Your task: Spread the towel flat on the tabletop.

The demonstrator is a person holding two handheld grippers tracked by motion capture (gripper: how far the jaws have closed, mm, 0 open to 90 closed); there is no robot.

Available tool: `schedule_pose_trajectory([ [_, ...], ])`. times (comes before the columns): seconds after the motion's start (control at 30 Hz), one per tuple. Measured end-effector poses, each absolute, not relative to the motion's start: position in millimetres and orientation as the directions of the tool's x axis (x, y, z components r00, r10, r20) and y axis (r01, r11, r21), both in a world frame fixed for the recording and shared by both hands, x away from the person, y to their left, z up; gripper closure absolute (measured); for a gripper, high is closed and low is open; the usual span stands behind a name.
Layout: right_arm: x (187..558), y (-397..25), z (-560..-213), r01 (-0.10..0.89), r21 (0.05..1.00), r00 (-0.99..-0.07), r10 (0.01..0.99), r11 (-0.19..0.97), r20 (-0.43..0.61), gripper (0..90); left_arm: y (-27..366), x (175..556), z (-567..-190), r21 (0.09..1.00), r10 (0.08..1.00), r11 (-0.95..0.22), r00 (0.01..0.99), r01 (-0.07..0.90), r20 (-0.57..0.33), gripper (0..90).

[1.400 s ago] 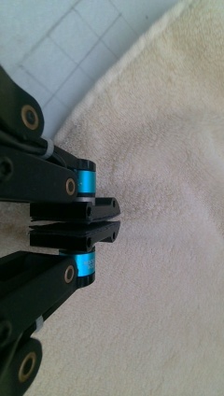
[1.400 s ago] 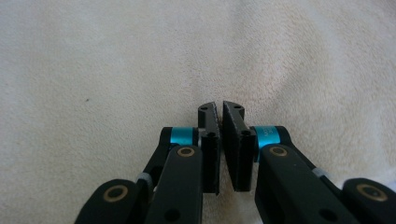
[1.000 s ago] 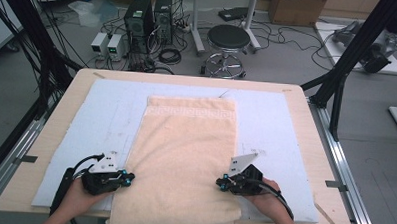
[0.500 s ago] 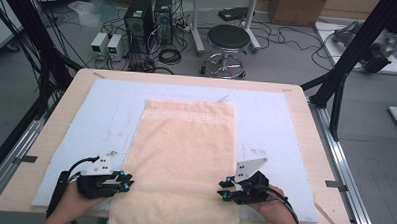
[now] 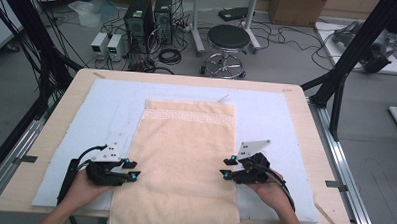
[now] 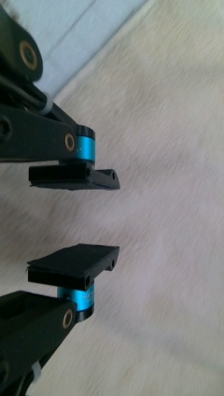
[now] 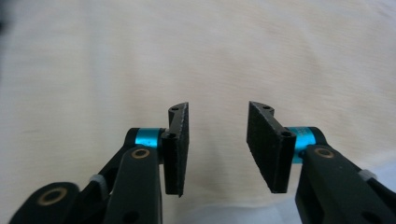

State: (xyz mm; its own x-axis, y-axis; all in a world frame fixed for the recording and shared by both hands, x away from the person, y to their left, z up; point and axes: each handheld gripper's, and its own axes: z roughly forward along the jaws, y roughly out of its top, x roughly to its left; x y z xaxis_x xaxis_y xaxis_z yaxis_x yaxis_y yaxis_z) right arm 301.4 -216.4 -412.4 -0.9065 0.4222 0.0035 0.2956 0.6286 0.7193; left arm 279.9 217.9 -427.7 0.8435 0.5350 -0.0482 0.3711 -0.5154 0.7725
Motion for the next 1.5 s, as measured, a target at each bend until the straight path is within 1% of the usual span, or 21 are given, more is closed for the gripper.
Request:
schedule_pose_trajectory([
  [0.07, 313, -214, -418, 0.307, 0.688, -0.880, 0.471, 0.657, -0.057, 55.8, 213, 292, -429, 0.775, 0.574, -0.504, 0.819, 0.380, -0.028, 57.6],
  [0.13, 325, -212, -425, 0.344, 0.669, -0.857, 0.511, 0.658, -0.063, 56.7, 209, 305, -432, 0.765, 0.622, -0.488, 0.782, 0.421, -0.033, 58.1],
  [0.17, 331, -211, -429, 0.359, 0.654, -0.855, 0.516, 0.666, -0.056, 61.0, 207, 311, -434, 0.757, 0.634, -0.487, 0.772, 0.436, -0.036, 61.1],
  [0.2, 336, -211, -432, 0.373, 0.646, -0.861, 0.507, 0.666, -0.026, 65.3, 205, 314, -438, 0.744, 0.647, -0.498, 0.762, 0.446, -0.023, 68.0],
  [0.23, 338, -213, -433, 0.377, 0.658, -0.866, 0.499, 0.652, 0.001, 73.0, 205, 316, -440, 0.750, 0.648, -0.496, 0.762, 0.438, -0.017, 72.0],
  [0.33, 343, -216, -431, 0.351, 0.660, -0.875, 0.484, 0.665, -0.023, 85.7, 200, 320, -440, 0.750, 0.667, -0.512, 0.744, 0.419, 0.038, 82.5],
  [0.47, 353, -222, -430, 0.351, 0.683, -0.804, 0.581, 0.640, -0.131, 89.1, 194, 330, -441, 0.764, 0.727, -0.477, 0.683, 0.435, 0.064, 84.5],
  [0.5, 355, -226, -430, 0.361, 0.689, -0.789, 0.599, 0.629, -0.134, 86.0, 194, 333, -441, 0.766, 0.733, -0.464, 0.679, 0.445, 0.050, 83.1],
  [0.57, 356, -235, -428, 0.392, 0.715, -0.789, 0.611, 0.580, -0.063, 81.2, 193, 333, -439, 0.772, 0.738, -0.455, 0.673, 0.444, 0.048, 80.2],
  [0.63, 347, -238, -422, 0.366, 0.735, -0.813, 0.581, 0.570, -0.046, 77.8, 195, 330, -435, 0.782, 0.723, -0.442, 0.691, 0.440, 0.020, 76.1],
  [0.73, 325, -236, -412, 0.314, 0.733, -0.866, 0.499, 0.604, -0.040, 72.8, 196, 318, -428, 0.782, 0.676, -0.475, 0.736, 0.404, 0.031, 71.6],
  [0.9, 272, -228, -408, 0.212, 0.739, -0.936, 0.351, 0.640, -0.036, 67.6, 203, 278, -422, 0.799, 0.603, -0.490, 0.797, 0.348, 0.023, 64.4],
  [0.97, 253, -226, -409, 0.191, 0.742, -0.954, 0.301, 0.642, -0.015, 65.7, 205, 262, -421, 0.797, 0.568, -0.501, 0.823, 0.336, 0.011, 62.6],
  [1.1, 225, -219, -415, 0.201, 0.723, -0.974, 0.214, 0.661, 0.075, 60.8, 206, 234, -425, 0.777, 0.474, -0.539, 0.880, 0.325, -0.039, 60.8],
  [1.17, 217, -212, -423, 0.185, 0.680, -0.980, 0.187, 0.710, 0.070, 62.9, 204, 224, -432, 0.741, 0.433, -0.592, 0.901, 0.315, -0.038, 60.6],
  [1.23, 215, -206, -430, 0.176, 0.647, -0.983, 0.169, 0.742, 0.074, 74.9, 202, 218, -438, 0.736, 0.413, -0.611, 0.910, 0.291, -0.017, 62.8],
  [1.3, 216, -206, -431, 0.204, 0.658, -0.978, 0.174, 0.725, 0.111, 81.6, 202, 218, -437, 0.731, 0.398, -0.612, 0.916, 0.301, -0.045, 79.2],
  [1.33, 216, -206, -431, 0.215, 0.658, -0.976, 0.173, 0.721, 0.130, 82.5, 202, 218, -437, 0.727, 0.397, -0.616, 0.917, 0.302, -0.044, 83.5],
  [1.37, 215, -207, -430, 0.217, 0.655, -0.976, 0.152, 0.724, 0.155, 82.7, 202, 216, -437, 0.728, 0.391, -0.615, 0.919, 0.305, -0.054, 84.8],
  [1.43, 207, -207, -428, 0.195, 0.649, -0.980, 0.121, 0.736, 0.157, 81.1, 204, 213, -436, 0.724, 0.368, -0.622, 0.927, 0.299, -0.067, 85.0],
  [1.5, 203, -210, -425, 0.185, 0.672, -0.983, 0.129, 0.717, 0.133, 76.1, 206, 212, -433, 0.735, 0.362, -0.614, 0.930, 0.288, -0.062, 83.3],
])
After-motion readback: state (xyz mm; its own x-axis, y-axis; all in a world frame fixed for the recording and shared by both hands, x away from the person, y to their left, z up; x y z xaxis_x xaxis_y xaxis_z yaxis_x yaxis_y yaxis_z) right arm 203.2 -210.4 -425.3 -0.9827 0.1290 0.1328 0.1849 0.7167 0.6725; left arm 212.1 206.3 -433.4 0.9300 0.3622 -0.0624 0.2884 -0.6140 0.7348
